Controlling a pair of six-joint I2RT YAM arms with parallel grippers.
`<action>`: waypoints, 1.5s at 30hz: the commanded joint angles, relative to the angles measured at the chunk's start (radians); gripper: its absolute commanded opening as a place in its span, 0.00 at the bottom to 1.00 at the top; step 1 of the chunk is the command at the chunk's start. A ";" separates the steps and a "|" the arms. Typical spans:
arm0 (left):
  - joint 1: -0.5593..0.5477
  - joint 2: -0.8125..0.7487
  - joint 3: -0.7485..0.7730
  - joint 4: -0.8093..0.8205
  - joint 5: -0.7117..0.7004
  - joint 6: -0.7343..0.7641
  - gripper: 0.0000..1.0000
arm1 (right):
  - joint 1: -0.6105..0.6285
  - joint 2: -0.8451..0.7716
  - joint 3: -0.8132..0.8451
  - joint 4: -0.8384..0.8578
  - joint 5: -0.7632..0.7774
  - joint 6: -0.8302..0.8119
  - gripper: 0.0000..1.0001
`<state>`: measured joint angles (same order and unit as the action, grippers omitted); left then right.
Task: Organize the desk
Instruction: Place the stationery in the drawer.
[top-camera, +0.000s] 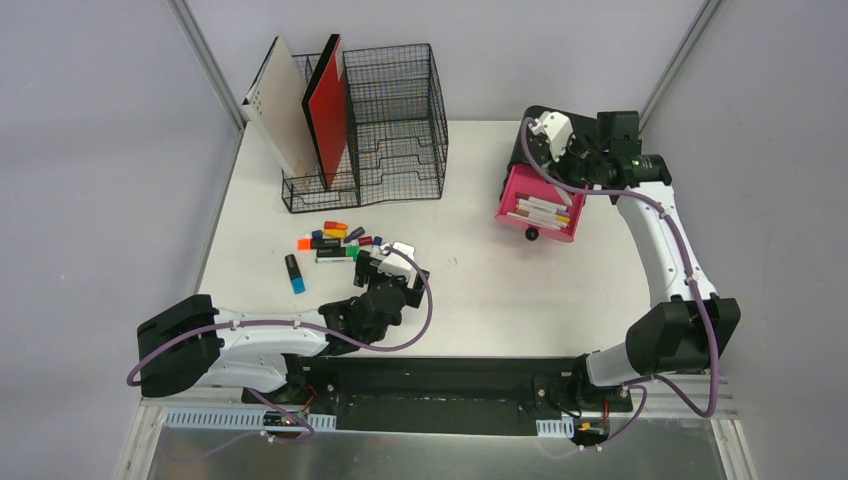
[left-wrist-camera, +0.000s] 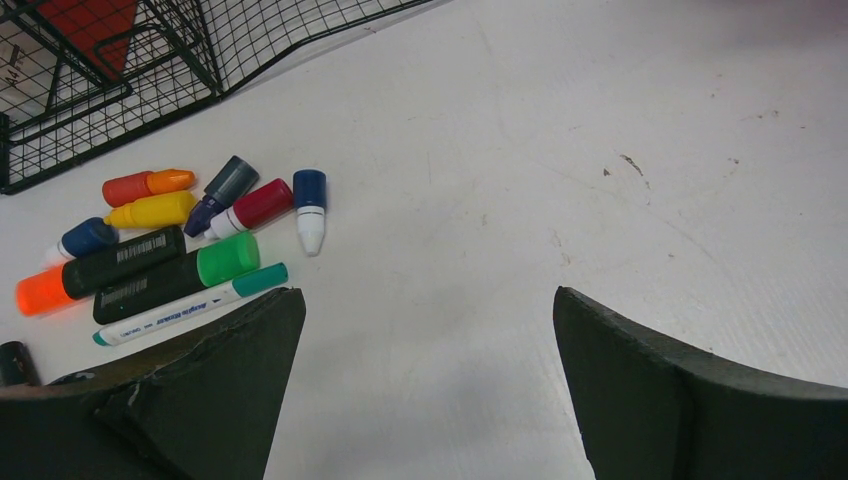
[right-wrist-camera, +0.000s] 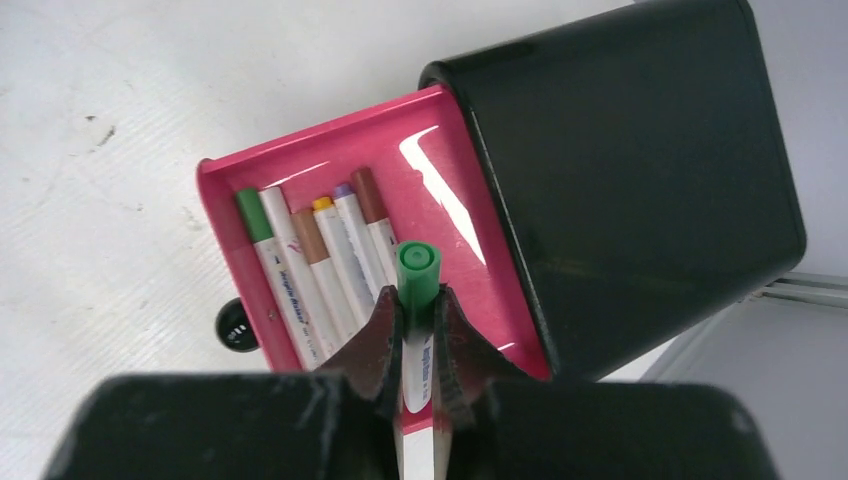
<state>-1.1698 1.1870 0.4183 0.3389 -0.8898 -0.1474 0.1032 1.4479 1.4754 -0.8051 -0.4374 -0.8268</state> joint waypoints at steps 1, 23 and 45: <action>0.009 -0.022 0.015 0.026 -0.006 -0.009 0.99 | 0.030 0.006 0.024 0.074 0.086 -0.059 0.04; 0.009 -0.052 -0.011 0.038 -0.011 -0.017 0.99 | 0.084 -0.006 -0.069 0.147 0.175 0.030 0.83; 0.008 -0.067 0.168 -0.430 -0.051 -0.310 0.99 | -0.156 -0.631 -0.667 0.135 -0.580 0.285 0.99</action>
<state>-1.1694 1.1351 0.4973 0.0994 -0.9482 -0.2981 -0.0090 0.8604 0.8631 -0.7376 -0.9218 -0.5682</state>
